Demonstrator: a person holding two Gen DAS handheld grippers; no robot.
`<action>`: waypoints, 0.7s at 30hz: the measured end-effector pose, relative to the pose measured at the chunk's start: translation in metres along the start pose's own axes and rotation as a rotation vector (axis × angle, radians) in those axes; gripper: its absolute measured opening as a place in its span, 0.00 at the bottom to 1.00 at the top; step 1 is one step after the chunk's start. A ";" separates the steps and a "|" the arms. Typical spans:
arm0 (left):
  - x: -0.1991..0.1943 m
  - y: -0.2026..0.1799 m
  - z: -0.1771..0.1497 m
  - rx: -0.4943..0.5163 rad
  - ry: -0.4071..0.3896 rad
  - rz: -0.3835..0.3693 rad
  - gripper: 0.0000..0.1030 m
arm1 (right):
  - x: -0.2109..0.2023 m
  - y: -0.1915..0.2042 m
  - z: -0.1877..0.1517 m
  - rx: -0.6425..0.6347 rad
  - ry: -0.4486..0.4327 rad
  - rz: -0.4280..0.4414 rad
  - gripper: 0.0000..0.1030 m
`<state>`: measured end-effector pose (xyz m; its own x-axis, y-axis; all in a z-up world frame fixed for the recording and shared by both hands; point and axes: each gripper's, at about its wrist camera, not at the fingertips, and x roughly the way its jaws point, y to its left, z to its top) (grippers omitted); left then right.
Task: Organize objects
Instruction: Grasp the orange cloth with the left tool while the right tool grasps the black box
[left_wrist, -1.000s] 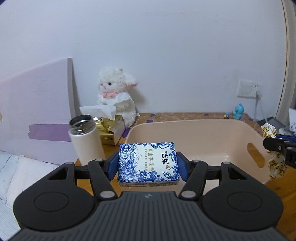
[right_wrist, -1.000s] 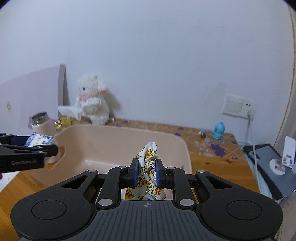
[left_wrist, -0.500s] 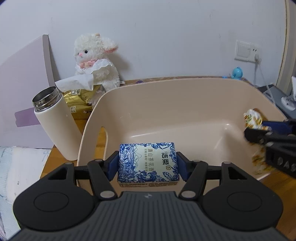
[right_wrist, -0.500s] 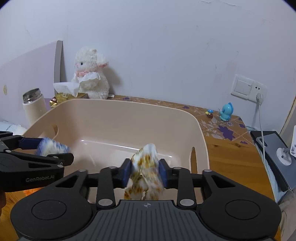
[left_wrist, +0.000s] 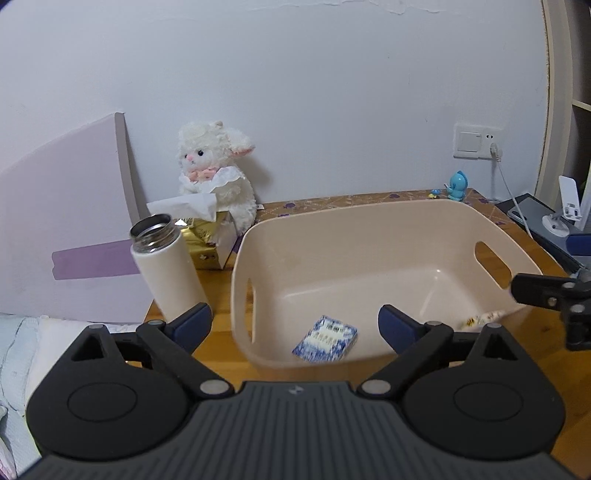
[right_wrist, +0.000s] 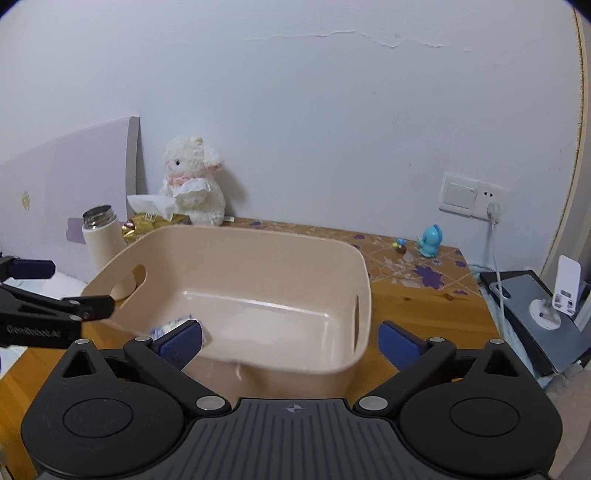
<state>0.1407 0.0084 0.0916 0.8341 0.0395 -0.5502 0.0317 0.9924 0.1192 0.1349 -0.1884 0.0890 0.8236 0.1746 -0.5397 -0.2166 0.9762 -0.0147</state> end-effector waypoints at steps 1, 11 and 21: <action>-0.003 0.002 -0.003 0.004 0.003 -0.002 0.95 | -0.002 0.000 -0.003 -0.002 0.007 0.001 1.00; -0.003 0.021 -0.047 0.059 0.079 -0.002 0.95 | 0.011 -0.004 -0.047 -0.014 0.135 -0.023 1.00; 0.047 0.041 -0.087 0.001 0.188 0.014 0.95 | 0.049 -0.011 -0.087 0.017 0.258 -0.038 1.00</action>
<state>0.1330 0.0607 -0.0011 0.7166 0.0745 -0.6935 0.0217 0.9914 0.1288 0.1322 -0.2021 -0.0111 0.6698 0.1015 -0.7356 -0.1779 0.9837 -0.0263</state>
